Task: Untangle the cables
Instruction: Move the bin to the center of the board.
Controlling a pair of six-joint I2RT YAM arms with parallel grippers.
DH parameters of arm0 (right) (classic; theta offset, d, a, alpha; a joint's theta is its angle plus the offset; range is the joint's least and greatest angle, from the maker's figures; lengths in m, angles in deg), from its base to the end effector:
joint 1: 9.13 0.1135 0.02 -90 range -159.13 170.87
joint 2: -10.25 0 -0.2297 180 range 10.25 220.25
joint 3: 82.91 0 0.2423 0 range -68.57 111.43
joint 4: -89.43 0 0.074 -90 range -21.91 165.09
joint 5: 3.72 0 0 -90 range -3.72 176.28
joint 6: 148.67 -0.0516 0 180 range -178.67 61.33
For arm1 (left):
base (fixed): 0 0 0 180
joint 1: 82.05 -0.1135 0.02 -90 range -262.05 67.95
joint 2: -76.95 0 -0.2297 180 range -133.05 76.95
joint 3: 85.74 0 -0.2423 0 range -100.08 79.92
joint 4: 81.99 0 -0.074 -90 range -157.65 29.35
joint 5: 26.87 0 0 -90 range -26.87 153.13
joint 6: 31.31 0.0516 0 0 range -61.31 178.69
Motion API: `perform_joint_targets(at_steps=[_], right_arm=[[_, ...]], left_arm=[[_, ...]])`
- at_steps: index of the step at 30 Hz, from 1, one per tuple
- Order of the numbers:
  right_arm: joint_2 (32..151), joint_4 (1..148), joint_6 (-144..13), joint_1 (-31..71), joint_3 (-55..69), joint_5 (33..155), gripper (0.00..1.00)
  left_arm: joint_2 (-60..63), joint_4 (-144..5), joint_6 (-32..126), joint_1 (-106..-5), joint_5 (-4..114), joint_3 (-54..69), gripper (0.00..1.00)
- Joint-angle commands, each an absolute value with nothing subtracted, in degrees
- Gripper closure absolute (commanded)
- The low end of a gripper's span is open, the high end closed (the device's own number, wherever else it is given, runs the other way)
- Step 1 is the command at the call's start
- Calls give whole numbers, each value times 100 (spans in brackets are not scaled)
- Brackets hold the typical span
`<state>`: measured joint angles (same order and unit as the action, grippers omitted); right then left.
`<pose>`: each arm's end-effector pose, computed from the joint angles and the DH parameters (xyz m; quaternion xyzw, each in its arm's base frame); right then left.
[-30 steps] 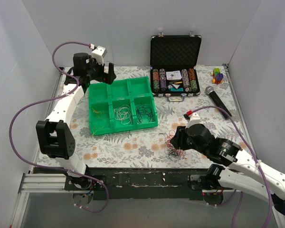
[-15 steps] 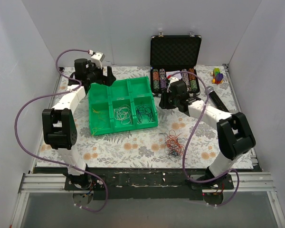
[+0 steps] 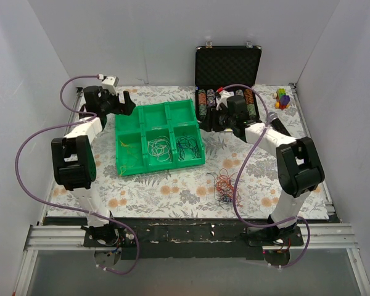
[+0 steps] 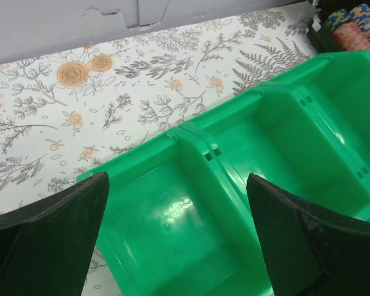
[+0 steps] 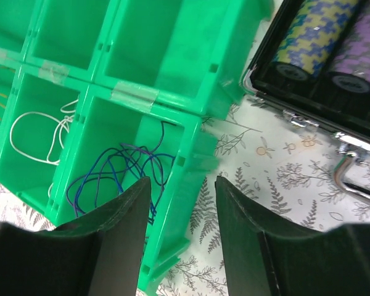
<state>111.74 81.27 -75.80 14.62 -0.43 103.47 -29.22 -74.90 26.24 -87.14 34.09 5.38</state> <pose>0.3641 0.1769 0.2034 -0.1265 0.8379 0.2995 0.4384 0.4244 0.0127 0.2129 -0.1332 0.8141 -0.3288 0.4598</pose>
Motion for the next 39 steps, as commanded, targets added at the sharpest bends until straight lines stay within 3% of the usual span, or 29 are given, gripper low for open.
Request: perform_joint_targets(at_steps=[1,11,18,23,26,28,33,39], right_arm=[[11299,8467,-7625,1530,139,10789,46],[11202,8573,-7537,1767,-300,10615,60],[11193,8423,-7414,1969,-529,10377,60],[11106,8239,-7238,2031,-651,10114,60],[11027,8177,-7238,2040,-775,10087,82],[10974,8116,-7221,2049,-871,10060,90],[10728,7992,-7177,2075,-1231,10052,97],[10517,7799,-7396,2137,-1346,9964,94]], left_arm=[[-3002,-7767,2590,-8777,3307,433,6],[-2668,-7636,2678,-8777,3175,679,6],[-2518,-7442,2801,-8891,3377,802,5],[-2597,-7591,2784,-8873,2886,750,5],[-2659,-7548,2976,-8803,2683,706,6],[-2702,-7521,3056,-8794,2648,714,6],[-2659,-7521,2986,-8716,2350,662,7],[-2676,-7249,3450,-8294,1682,521,7]])
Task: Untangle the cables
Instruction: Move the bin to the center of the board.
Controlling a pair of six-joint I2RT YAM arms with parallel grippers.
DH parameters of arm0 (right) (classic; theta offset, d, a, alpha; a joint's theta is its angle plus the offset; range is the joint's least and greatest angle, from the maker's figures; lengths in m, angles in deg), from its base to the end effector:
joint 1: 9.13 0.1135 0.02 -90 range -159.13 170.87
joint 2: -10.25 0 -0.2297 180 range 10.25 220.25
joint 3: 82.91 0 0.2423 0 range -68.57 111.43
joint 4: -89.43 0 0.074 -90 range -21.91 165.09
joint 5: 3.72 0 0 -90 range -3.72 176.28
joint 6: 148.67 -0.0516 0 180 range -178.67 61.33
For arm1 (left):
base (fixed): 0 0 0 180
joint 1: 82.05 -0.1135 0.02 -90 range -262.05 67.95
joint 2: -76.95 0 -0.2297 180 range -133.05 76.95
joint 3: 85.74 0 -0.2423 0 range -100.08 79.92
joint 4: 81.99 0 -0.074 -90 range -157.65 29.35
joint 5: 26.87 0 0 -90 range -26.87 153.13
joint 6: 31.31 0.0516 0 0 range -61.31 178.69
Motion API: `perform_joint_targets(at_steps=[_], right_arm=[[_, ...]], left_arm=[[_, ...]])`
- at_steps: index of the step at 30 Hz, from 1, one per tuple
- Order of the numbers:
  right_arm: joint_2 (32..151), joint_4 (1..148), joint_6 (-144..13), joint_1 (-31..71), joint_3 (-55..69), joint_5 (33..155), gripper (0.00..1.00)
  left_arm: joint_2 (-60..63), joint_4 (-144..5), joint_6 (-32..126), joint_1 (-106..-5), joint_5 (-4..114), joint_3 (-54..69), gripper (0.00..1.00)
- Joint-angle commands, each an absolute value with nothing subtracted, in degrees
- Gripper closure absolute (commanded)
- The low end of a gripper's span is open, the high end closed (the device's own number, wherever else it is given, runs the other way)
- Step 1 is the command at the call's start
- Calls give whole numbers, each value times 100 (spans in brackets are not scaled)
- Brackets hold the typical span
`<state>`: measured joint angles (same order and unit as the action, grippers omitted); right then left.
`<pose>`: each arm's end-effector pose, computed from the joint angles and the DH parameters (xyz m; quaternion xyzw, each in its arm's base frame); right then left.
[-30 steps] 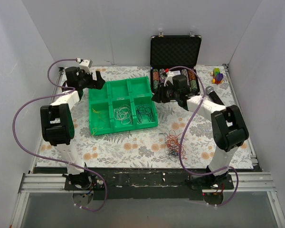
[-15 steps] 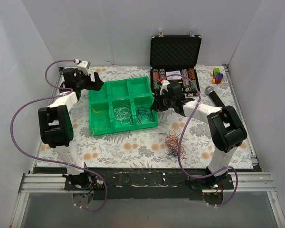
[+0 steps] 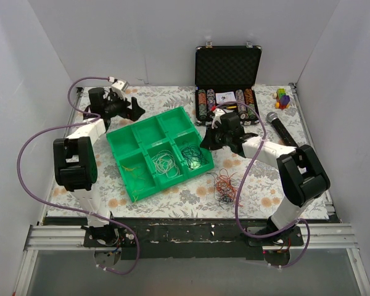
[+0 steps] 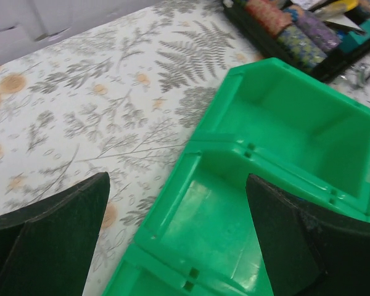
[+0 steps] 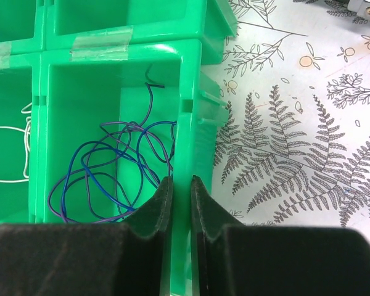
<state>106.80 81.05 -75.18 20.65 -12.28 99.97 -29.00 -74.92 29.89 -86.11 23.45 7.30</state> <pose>0.3122 0.1927 0.1658 -0.1567 0.8656 0.2792 0.3851 0.4157 -0.0035 0.2056 -0.0533 0.8162 -0.3879 0.4248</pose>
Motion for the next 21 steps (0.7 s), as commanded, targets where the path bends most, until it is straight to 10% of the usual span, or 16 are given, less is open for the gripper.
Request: perform_joint_targets(at_steps=[1,14,21], right_arm=[[10508,7782,-7466,2154,-1346,9964,92],[9753,7545,-7687,2128,-1680,9876,55],[9559,7606,-7607,2014,-1900,9902,54]], left_arm=[[-2685,-7162,3582,-8067,1568,495,7],[-3493,-6257,5252,-6738,206,-427,8],[-3783,-4632,7430,-6457,-630,-840,9]])
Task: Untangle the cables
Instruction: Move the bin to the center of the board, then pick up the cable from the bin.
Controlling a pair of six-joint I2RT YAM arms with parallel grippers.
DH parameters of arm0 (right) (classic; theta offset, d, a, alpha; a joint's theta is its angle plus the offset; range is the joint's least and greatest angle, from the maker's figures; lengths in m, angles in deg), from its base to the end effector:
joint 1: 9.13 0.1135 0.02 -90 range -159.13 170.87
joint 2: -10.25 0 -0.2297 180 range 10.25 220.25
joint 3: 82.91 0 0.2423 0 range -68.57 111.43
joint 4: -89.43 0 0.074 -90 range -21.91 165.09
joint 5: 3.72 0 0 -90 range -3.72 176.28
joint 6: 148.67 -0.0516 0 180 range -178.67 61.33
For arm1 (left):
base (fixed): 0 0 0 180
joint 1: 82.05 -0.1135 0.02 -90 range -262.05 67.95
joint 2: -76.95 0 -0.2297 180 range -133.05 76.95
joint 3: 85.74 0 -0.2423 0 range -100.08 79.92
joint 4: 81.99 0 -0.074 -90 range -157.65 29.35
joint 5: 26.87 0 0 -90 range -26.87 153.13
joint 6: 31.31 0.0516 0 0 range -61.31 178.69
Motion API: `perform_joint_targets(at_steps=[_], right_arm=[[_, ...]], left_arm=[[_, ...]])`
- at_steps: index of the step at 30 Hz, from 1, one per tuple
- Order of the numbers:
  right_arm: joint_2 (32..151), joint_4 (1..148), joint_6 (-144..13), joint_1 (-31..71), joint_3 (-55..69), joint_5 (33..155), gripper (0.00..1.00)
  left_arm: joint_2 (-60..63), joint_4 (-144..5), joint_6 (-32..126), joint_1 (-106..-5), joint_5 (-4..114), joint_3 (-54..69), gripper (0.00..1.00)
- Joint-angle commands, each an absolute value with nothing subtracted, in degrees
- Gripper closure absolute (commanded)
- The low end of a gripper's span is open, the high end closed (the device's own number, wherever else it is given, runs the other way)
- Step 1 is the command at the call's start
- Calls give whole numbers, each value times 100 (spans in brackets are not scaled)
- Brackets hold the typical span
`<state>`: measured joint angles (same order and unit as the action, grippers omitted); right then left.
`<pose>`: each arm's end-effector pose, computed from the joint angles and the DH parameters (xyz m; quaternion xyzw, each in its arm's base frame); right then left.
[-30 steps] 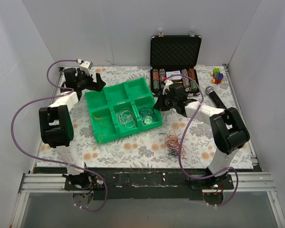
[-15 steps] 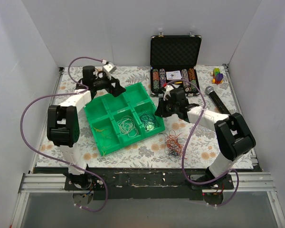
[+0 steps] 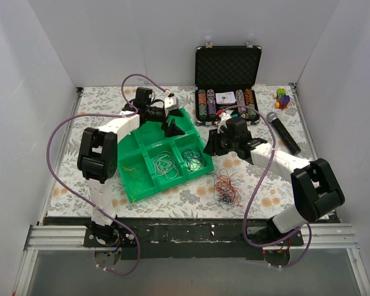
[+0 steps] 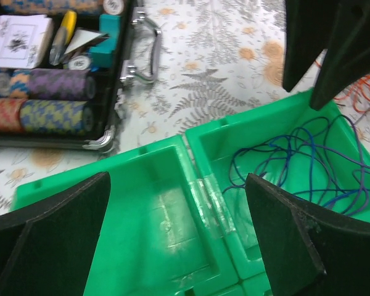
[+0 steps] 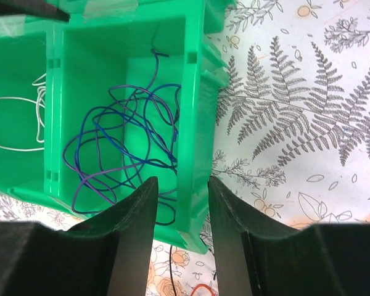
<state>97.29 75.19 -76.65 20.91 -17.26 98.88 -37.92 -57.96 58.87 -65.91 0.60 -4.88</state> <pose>0.2842 0.1774 0.1821 -0.1427 0.8740 0.2739 0.3751 0.3955 -0.1621 0.1937 0.3279 0.7348 -0.5157 0.2941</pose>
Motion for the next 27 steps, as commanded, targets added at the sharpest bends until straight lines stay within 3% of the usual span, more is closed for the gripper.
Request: perform_joint_targets(at_steps=[1,9,17,20,27], right_arm=[[9541,7614,-7607,2005,-1926,9885,54],[9445,7641,-7599,1882,-2032,9885,54],[9330,7606,-7572,1873,-2093,9814,55],[9269,7606,-7564,1873,-2146,9805,56],[9049,7588,-7476,1873,-2225,9753,56]], left_arm=[[-3827,-4403,7686,-6422,-683,-954,9],[-3995,-2311,9655,-6237,-789,-1544,11],[-4065,-1184,10817,-6008,-604,-1571,34],[-4118,-1210,10756,-5929,-596,-1614,59],[-4258,-1027,10632,-5762,-403,-1825,60]])
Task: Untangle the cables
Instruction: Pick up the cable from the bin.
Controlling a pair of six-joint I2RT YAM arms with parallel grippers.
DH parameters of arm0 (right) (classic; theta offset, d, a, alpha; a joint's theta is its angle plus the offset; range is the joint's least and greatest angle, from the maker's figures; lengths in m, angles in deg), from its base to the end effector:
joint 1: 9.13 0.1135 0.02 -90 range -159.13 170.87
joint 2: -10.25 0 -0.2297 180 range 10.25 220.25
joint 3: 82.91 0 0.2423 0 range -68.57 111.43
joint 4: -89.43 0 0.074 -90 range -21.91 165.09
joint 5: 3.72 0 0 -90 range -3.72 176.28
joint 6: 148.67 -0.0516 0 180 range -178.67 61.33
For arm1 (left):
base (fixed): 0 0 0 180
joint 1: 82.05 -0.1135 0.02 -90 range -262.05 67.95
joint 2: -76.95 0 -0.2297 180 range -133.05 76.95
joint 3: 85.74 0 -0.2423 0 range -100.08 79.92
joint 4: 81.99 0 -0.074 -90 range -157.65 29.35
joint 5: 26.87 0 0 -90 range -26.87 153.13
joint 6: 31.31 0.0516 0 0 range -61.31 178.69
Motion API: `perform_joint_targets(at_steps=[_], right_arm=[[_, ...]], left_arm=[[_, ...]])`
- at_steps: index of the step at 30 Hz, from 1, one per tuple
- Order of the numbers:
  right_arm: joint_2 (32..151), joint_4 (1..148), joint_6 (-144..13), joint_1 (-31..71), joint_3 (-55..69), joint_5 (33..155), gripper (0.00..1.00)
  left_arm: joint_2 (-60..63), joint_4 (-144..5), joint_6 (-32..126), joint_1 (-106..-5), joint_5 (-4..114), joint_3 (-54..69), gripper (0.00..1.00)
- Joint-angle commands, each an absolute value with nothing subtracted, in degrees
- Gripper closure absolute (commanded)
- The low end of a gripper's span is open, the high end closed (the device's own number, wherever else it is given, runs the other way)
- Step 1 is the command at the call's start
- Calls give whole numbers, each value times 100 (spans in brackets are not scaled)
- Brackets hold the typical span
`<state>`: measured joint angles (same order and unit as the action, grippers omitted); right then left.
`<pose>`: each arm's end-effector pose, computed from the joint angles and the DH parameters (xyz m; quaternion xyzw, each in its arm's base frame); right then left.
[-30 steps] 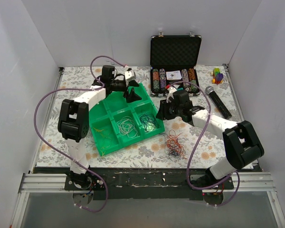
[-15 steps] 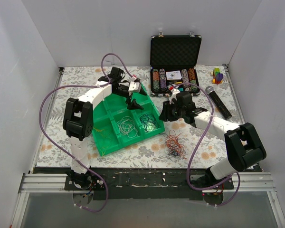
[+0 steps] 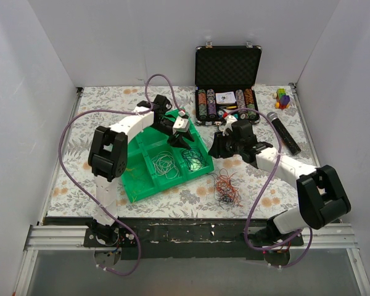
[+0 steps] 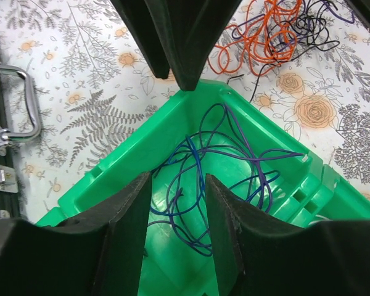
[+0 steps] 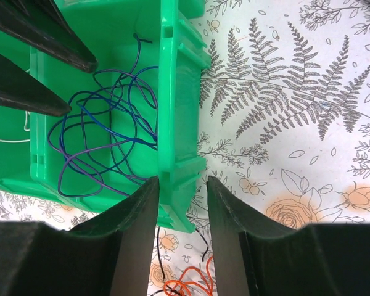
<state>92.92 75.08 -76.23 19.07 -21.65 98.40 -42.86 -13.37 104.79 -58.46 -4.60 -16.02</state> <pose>0.2745 0.1595 0.1801 -0.1300 0.8768 0.2628 0.3811 0.3405 -0.2008 0.1811 0.5191 0.6450 -0.5269 0.1922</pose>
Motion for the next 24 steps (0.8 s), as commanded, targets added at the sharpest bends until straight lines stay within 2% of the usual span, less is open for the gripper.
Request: perform_joint_targets(at_steps=[1,11,24], right_arm=[[9023,7588,-7476,1873,-2234,9744,56],[8829,7588,-7467,1873,-2331,9753,56],[8601,7527,-7388,1873,-2401,9621,56]], left_arm=[[-4276,-956,10659,-5753,-359,-1860,60],[-4461,-481,10554,-5692,-130,-2212,53],[-4882,134,10615,-5516,151,-2616,58]])
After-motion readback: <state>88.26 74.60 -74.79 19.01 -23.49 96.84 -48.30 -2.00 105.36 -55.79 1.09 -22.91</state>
